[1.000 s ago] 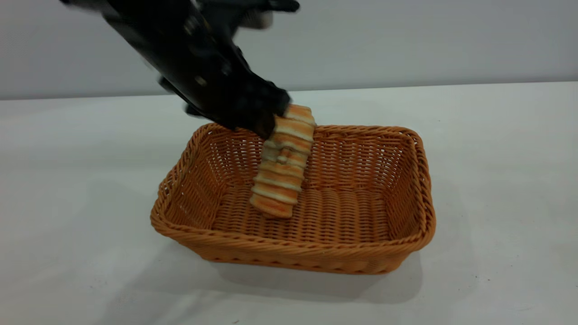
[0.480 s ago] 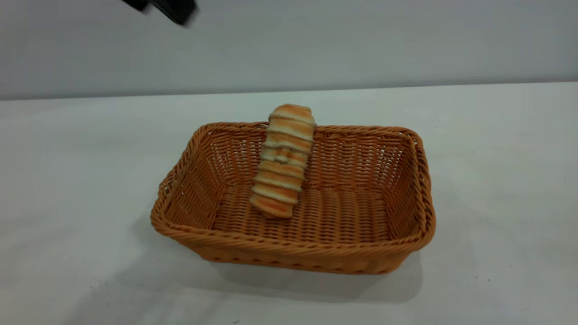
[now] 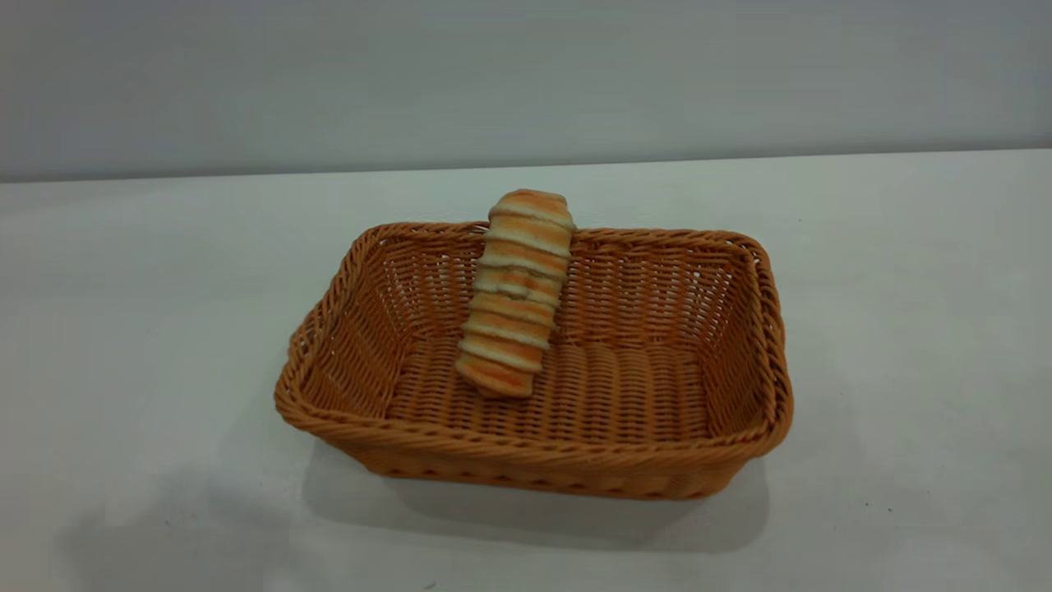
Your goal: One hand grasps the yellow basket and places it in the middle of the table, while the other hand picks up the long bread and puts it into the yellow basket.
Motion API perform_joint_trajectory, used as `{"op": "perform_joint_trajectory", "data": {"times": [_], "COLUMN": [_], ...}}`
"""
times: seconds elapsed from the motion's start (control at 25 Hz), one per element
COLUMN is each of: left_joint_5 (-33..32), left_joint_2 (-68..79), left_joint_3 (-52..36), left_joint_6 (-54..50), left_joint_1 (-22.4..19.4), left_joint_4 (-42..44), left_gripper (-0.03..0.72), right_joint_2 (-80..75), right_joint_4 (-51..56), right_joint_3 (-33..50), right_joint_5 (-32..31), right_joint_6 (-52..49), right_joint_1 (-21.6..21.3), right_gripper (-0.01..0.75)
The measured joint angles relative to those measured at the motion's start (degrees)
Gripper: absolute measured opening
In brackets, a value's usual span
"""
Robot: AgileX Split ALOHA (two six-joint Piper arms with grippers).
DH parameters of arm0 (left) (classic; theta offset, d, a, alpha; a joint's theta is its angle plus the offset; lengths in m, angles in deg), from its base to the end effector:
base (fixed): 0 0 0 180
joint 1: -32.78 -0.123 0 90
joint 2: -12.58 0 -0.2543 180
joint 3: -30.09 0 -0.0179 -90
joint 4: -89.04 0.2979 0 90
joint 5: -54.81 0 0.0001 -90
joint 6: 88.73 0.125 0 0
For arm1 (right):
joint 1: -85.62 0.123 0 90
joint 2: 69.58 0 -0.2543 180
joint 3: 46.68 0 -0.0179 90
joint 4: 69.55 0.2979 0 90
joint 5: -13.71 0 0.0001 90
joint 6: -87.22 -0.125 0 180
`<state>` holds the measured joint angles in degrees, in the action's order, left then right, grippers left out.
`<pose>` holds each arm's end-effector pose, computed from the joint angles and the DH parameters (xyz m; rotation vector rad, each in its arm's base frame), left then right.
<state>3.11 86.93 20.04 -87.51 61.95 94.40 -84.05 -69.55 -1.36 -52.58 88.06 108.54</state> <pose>0.2775 -0.1444 0.3250 0.6546 2.2817 -0.1195 0.0950 0.0402 0.2782 -0.4547 2.1615 0.2151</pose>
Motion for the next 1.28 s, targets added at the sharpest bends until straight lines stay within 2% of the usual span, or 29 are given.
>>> {"op": "perform_joint_trajectory", "data": {"times": [0.16,0.48,0.64,0.92,1.28], "left_joint_5": [-3.6,-4.5,-5.4,-9.3,-12.9], "left_joint_2": [-5.9,-25.3,-37.6,-54.4,-63.2], "left_joint_3": [-2.2,-20.4,-26.7,-32.8,-38.0], "left_joint_6": [0.0,-0.6,-2.2,-4.6,-5.0], "left_joint_1": [0.0,0.0,0.0,0.0,0.0], "left_joint_4": [0.0,0.0,0.0,-0.8,-1.6], "left_gripper": [0.558,0.558,0.558,0.558,0.558], "right_joint_2": [0.6,0.6,0.7,0.7,0.7], "right_joint_4": [-0.3,-0.6,-0.6,-0.5,-0.5], "right_joint_3": [2.5,3.5,3.5,3.5,3.8], "right_joint_5": [0.2,1.7,1.9,1.9,2.0], "right_joint_6": [-0.5,-0.5,-0.5,-0.5,-0.5], "right_joint_1": [0.0,0.0,0.0,0.0,0.0], "right_gripper": [0.547,0.546,0.536,0.499,0.446]}}
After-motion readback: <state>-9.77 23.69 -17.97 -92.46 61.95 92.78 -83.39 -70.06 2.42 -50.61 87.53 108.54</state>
